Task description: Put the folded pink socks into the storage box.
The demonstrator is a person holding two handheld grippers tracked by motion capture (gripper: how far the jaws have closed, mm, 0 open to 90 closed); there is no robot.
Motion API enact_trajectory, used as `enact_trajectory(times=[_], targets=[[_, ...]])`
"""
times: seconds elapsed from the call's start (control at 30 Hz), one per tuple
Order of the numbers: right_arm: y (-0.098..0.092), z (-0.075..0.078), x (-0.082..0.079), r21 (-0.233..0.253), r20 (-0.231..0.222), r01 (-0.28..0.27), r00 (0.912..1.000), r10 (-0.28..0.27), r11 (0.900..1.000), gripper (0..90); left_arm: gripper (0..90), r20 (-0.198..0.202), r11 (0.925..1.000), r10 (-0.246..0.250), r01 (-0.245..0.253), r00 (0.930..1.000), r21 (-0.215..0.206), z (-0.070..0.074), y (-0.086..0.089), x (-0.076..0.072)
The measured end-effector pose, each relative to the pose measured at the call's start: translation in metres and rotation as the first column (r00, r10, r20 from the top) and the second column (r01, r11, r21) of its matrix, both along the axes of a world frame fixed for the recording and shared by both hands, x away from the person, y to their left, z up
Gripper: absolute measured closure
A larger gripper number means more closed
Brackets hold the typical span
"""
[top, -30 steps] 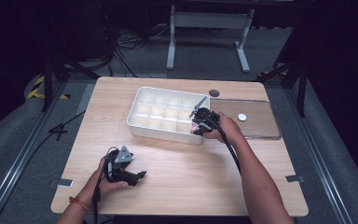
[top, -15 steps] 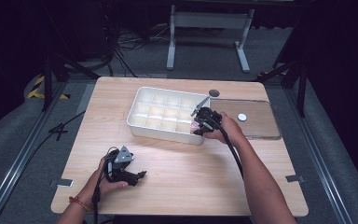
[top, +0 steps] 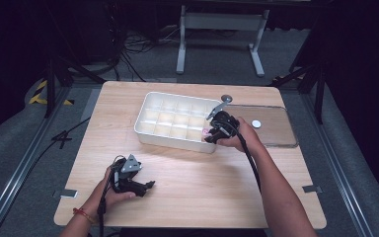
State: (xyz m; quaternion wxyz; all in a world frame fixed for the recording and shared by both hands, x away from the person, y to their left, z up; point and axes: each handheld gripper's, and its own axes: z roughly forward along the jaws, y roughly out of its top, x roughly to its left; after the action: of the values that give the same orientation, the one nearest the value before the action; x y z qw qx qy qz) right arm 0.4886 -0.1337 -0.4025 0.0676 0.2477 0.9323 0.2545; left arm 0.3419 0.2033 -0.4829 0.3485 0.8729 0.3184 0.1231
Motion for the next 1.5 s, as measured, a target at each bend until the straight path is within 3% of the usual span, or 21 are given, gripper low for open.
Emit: enact_trajectory(times=[0.13, 0.63, 1.0, 1.5], targets=[[-0.002, 0.008, -0.003, 0.051, 0.022, -0.009, 0.9997, 0.008, 0.999, 58.5, 13.0, 0.0, 1.0, 0.003, -0.003, 1.0, -0.004, 0.0, 0.0, 0.0], [-0.02, 0.029, -0.018, 0.125, 0.109, 0.01, 0.9938, -0.023, 0.992, 60.7, 13.0, 0.0, 1.0, 0.0, 0.0, 1.0, 0.0, 0.0, 0.0, 0.0], [-0.032, 0.039, -0.034, 0.129, 0.194, 0.013, 0.9802, -0.038, 0.992, 55.2, 13.0, 0.0, 1.0, 0.002, -0.002, 1.0, 0.0, 0.0, 0.0, 0.0], [-0.046, 0.043, -0.054, 0.105, 0.247, 0.01, 0.9684, -0.036, 0.994, 52.3, 13.0, 0.0, 1.0, 0.004, -0.004, 1.0, 0.0, 0.0, 0.0, 0.0]])
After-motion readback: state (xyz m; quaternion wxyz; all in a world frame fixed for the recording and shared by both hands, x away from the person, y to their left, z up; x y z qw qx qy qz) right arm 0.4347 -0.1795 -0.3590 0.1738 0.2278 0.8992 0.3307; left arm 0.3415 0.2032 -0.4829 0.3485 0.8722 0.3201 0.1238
